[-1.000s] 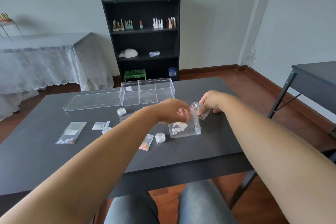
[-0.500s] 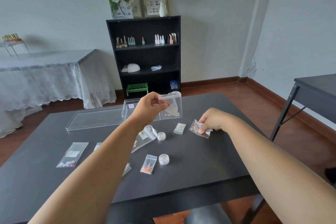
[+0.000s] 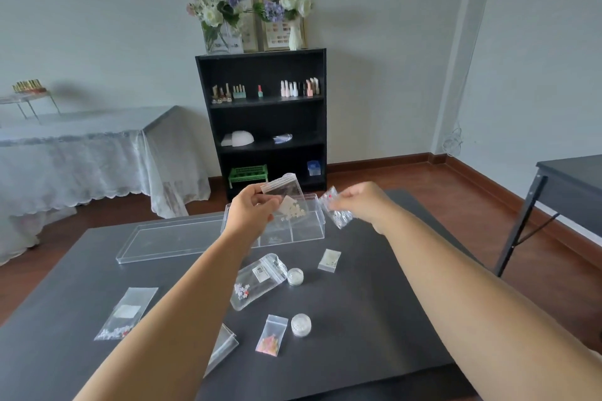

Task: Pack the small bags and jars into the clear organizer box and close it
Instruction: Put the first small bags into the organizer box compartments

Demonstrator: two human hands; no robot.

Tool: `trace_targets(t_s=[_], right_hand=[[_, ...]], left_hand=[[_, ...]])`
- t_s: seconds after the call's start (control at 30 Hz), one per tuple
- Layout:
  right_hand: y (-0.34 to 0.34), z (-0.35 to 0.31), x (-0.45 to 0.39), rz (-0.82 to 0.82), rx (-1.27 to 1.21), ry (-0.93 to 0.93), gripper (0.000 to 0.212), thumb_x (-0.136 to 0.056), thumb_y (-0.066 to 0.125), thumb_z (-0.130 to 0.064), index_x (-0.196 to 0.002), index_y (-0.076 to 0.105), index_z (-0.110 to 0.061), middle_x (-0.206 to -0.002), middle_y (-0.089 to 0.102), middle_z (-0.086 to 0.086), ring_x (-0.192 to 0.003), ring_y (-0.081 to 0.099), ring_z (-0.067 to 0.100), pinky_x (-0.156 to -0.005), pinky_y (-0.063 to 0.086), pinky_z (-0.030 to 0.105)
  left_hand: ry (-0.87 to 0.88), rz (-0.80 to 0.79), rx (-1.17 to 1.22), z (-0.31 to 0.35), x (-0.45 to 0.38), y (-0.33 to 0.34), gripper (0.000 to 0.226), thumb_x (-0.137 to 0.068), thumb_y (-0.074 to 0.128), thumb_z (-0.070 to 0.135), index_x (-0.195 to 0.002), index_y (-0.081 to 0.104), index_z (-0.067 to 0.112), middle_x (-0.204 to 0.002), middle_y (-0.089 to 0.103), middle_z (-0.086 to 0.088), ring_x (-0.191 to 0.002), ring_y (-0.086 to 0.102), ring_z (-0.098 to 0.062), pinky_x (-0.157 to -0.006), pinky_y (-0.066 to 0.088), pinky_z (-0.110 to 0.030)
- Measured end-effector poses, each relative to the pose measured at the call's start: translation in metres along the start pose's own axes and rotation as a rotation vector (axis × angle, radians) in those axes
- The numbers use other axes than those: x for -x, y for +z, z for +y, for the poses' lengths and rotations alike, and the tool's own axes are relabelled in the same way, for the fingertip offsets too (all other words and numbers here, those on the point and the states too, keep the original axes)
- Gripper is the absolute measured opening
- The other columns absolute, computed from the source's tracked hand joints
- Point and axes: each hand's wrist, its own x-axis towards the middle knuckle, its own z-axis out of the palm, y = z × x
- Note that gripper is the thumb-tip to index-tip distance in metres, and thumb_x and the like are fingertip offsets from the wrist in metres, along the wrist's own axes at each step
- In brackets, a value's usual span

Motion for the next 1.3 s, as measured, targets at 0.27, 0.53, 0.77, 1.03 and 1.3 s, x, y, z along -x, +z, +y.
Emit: trace_targets(t_s=[0.27, 0.53, 0.77, 1.03, 1.3], right_hand=[[0.06, -0.026, -0.036, 0.146, 0.193, -0.168, 0.037, -0.08, 0.073, -0.019, -0.111, 0.056, -0.032, -0.09, 0.057, -0.004, -0.066, 0.057, 0.01, -0.053, 0.045, 0.027], [0.084, -0.006, -0.047, 0.153, 0.469, -0.203, 0.025, -0.081, 0.072, -0.033, -0.104, 0.063, -0.039, -0.076, 0.066, -0.01, -0.079, 0.059, 0.016, -0.077, 0.038, 0.033], [0.069, 0.005, -0.052, 0.114, 0.439, -0.309, 0.038, -0.082, 0.073, -0.035, -0.119, 0.067, -0.026, -0.097, 0.052, -0.005, -0.077, 0.051, 0.01, -0.057, 0.04, 0.021], [0.054, 0.022, -0.042, 0.104, 0.184, -0.292, 0.022, -0.099, 0.049, -0.021, -0.106, 0.069, -0.025, -0.11, 0.057, -0.002, -0.096, 0.053, 0.012, -0.073, 0.04, 0.021], [0.055, 0.029, -0.036, 0.088, 0.032, -0.236, 0.018, -0.092, 0.06, -0.04, -0.09, 0.07, -0.026, -0.111, 0.055, -0.004, -0.104, 0.054, 0.016, -0.08, 0.042, 0.027]], left_hand=[[0.044, 0.116, 0.093, -0.005, -0.013, -0.004, 0.045, -0.087, 0.071, 0.014, -0.123, 0.054, 0.034, -0.082, 0.074, 0.003, -0.075, 0.071, -0.015, -0.068, 0.06, -0.035], [0.085, 0.099, 0.01, -0.008, -0.028, -0.003, 0.036, -0.092, 0.061, 0.013, -0.121, 0.057, 0.034, -0.087, 0.073, 0.004, -0.082, 0.07, -0.013, -0.069, 0.058, -0.037], [0.069, 0.098, 0.011, -0.011, -0.031, 0.012, 0.036, -0.095, 0.056, 0.011, -0.127, 0.055, 0.028, -0.09, 0.073, 0.003, -0.084, 0.069, -0.014, -0.072, 0.058, -0.037], [0.104, 0.046, -0.076, -0.002, -0.036, 0.027, 0.037, -0.094, 0.058, 0.012, -0.126, 0.056, 0.03, -0.085, 0.073, 0.008, -0.079, 0.069, -0.014, -0.061, 0.056, -0.024], [0.249, -0.088, -0.373, -0.006, -0.039, 0.044, 0.033, -0.094, 0.055, 0.014, -0.125, 0.059, 0.025, -0.087, 0.065, 0.009, -0.073, 0.062, -0.008, -0.054, 0.049, -0.013]])
